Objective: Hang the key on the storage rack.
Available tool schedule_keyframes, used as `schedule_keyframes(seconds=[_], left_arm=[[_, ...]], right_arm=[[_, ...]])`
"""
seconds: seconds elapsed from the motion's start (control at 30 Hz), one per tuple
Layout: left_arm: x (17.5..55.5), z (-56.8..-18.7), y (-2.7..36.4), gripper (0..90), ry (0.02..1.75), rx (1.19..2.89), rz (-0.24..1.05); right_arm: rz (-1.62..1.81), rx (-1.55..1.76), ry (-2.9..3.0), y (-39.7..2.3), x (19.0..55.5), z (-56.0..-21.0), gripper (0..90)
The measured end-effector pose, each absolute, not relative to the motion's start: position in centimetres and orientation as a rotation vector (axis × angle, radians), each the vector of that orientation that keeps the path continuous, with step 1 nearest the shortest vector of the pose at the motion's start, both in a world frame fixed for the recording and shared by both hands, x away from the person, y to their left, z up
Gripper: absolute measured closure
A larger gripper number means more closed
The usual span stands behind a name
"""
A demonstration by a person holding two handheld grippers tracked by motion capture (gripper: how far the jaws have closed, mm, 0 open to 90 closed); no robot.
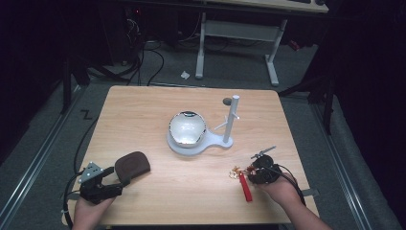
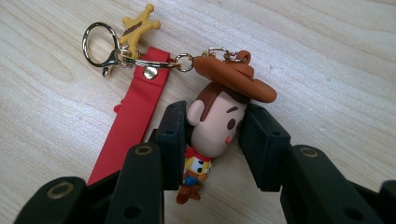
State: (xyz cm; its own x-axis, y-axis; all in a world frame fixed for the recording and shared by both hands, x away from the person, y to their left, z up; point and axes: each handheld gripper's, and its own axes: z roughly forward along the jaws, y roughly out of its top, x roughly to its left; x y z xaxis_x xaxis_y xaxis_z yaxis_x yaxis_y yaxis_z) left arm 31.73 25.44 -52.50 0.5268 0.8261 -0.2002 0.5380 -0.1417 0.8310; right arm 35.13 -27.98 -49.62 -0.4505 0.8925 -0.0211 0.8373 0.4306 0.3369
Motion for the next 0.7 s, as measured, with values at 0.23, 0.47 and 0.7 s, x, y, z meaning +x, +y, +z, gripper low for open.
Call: schedule_keyframes(seconds=[0.23,0.47,0.7], left_arm=[[31.7,-52.5,25.4,17.9,1.134,1.814,0.38],[31.7,-52.5,25.4,18.3,1.134,1.817,0.384],[31.8,-52.5,25.3,18.3,1.13,1.821,0.382]], right_arm=[[0.408,1.523,2.493,-28.0,35.3,-49.5,64.6],[0.441,1.526,2.51,-28.9,35.2,-48.2,64.8],[0.446,1.545,2.536,-29.9,34.7,-47.0,64.9]])
